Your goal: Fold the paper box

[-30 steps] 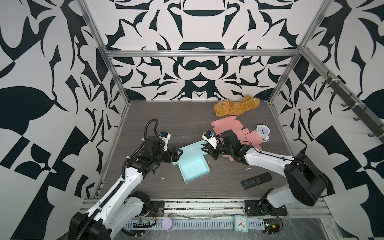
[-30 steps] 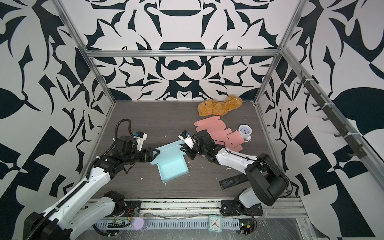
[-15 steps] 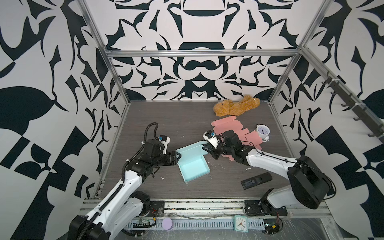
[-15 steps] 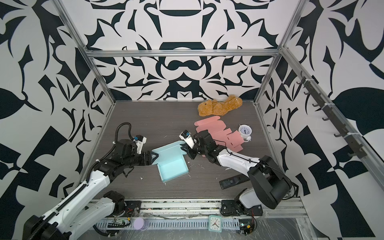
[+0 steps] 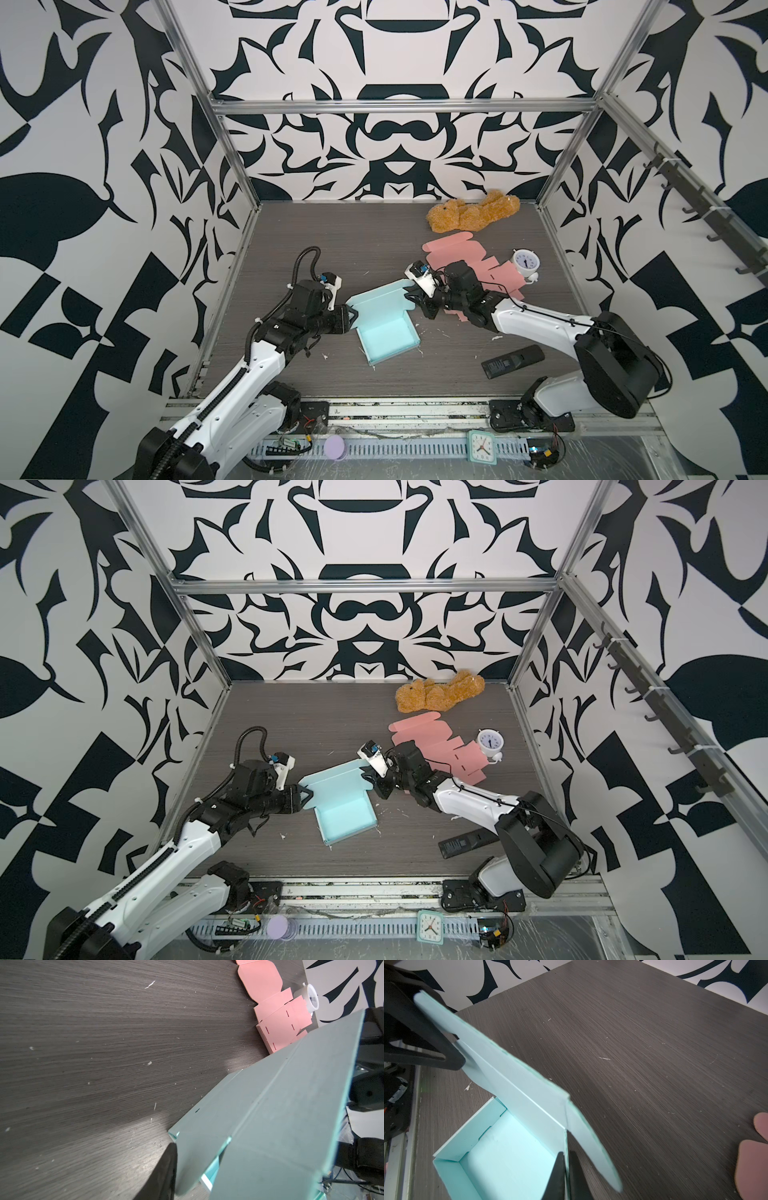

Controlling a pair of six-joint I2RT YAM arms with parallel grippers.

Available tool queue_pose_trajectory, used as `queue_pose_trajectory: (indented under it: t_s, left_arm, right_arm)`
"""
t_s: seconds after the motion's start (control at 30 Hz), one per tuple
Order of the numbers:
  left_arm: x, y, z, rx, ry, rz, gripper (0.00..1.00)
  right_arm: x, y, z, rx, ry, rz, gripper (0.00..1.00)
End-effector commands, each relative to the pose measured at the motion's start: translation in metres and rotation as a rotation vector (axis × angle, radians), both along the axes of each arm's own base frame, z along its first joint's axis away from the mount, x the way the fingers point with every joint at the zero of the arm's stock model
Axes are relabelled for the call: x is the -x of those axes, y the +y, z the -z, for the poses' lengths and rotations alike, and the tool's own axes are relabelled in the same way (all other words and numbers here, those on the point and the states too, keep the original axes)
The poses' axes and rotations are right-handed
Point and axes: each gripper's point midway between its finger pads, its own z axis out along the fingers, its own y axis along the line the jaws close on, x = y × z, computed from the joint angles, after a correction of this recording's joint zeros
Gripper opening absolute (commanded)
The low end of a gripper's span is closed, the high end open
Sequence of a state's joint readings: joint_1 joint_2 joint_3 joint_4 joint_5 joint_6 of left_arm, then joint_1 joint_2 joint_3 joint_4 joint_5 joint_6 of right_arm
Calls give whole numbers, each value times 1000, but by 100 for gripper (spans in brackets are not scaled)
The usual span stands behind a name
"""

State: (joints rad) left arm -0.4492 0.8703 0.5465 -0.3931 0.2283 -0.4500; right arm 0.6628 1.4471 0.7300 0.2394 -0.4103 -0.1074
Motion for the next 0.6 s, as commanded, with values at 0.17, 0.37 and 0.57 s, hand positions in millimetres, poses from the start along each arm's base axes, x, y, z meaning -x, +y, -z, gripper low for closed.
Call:
queue_pose_trajectory:
  t_s: [0.17,0.37,0.57]
  left_arm:
    - [11,4,15,-59,41,-19,29]
    - [11,7,12,-71,22,-32,26]
    - [10,10,8,-75,-2,-45,22]
  right_arm:
    - [-5,-1,-13,-11,-43,28,5]
    - [-6,-3,-13,-4,-51,37,3]
    - [-5,-3,-14,-3,-53,33,2]
